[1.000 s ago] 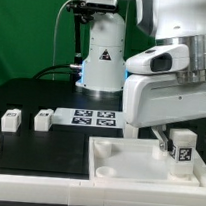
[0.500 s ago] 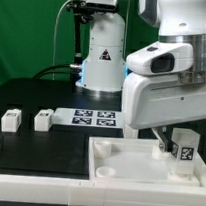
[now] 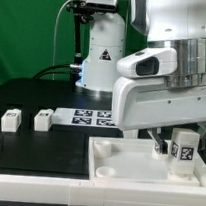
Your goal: Assemble one leg
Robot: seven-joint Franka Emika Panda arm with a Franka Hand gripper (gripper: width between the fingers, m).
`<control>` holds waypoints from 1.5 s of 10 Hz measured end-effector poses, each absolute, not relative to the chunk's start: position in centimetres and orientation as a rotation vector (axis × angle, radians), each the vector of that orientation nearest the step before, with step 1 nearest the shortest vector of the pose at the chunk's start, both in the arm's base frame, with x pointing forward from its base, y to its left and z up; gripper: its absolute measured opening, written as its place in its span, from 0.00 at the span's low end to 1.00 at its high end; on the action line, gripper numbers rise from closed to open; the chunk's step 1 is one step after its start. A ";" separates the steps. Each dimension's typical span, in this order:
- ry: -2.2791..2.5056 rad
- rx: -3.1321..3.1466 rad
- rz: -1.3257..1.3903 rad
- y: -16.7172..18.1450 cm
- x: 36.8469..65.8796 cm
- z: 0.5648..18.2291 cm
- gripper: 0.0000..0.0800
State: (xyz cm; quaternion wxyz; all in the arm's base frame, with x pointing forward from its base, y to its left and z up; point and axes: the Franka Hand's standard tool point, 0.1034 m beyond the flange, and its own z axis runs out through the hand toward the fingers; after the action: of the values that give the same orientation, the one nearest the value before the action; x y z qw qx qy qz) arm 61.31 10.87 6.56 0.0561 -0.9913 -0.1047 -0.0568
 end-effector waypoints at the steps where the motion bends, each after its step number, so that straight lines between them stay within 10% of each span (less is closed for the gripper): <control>1: -0.318 -3.008 -0.172 10.9 61.3 6.5 0.35; 6: -0.255 -3.011 -0.168 10.9 61.3 6.5 0.36; 15: 1.515 -2.479 -0.035 12.0 61.5 6.5 0.36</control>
Offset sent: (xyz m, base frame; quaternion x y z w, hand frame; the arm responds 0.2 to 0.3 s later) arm 0.0000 0.0000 0.0000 0.0000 0.0000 0.0899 0.9960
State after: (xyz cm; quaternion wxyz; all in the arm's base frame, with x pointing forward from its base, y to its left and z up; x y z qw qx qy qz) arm 61.54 12.01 6.48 0.1179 -0.8472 0.5179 -0.0119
